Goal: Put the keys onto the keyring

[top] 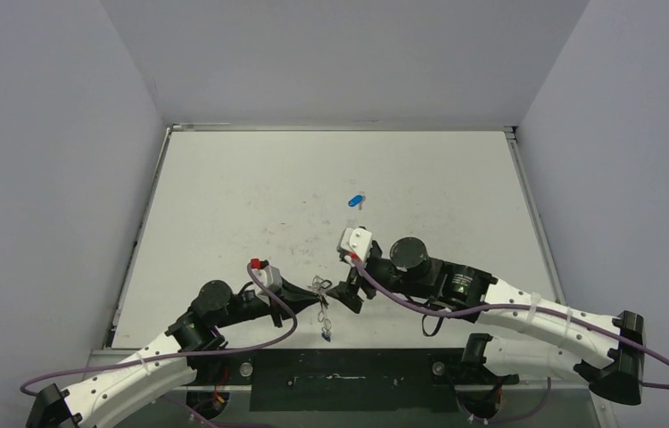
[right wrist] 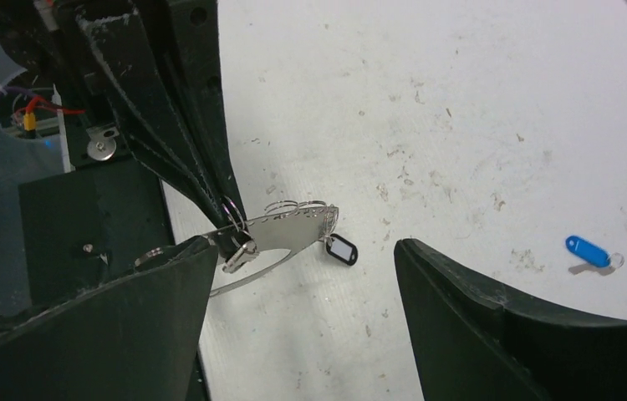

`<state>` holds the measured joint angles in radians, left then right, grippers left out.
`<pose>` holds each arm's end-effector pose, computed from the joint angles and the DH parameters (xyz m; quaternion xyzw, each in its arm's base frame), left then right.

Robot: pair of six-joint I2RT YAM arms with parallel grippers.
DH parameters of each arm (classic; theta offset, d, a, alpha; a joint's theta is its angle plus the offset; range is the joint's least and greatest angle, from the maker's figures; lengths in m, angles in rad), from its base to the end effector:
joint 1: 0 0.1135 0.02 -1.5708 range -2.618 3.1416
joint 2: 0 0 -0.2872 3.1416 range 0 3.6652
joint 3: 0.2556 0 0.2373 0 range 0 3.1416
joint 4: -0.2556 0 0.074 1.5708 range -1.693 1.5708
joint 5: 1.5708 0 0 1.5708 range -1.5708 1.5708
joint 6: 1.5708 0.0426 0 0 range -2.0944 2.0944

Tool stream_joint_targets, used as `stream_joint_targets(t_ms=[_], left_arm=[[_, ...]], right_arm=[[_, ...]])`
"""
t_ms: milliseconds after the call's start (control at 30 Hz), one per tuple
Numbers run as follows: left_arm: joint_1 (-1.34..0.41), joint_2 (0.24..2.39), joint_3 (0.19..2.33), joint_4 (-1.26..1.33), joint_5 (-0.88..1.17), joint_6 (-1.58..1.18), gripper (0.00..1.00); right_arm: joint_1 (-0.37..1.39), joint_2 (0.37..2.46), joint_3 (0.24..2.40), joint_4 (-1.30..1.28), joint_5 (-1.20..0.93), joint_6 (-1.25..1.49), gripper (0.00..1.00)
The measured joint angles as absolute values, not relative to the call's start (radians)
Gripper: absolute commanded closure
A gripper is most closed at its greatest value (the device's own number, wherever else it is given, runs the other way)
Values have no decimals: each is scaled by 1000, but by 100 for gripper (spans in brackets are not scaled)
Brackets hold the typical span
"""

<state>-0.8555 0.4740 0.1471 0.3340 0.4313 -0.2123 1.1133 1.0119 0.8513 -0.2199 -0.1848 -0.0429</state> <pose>0.0612 -0.0976 0.2285 0.3616 0.6050 -0.4825 0.5200 0.0864 0.1932 0.3365 -0.4939 0.6623 0.3504 0.4412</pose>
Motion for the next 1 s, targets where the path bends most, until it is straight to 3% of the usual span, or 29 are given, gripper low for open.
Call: stream_joint_targets(t_ms=[267, 533, 767, 933, 1000], left_arm=[[-856, 447, 138, 346, 477, -179, 100], [-856, 461, 133, 389, 534, -164, 100], [-856, 491, 133, 424, 556, -162, 100], [-857, 499, 133, 431, 559, -161, 100], [-857, 498, 133, 434, 559, -161, 100]], right_arm=[[1113, 942, 735, -156, -313, -211, 25], [1112, 970, 712, -60, -422, -253, 49], [1112, 1027, 712, -2, -503, -251, 51], [1112, 1045, 712, 5, -528, -255, 72], [1112, 1048, 712, 6, -530, -258, 73]])
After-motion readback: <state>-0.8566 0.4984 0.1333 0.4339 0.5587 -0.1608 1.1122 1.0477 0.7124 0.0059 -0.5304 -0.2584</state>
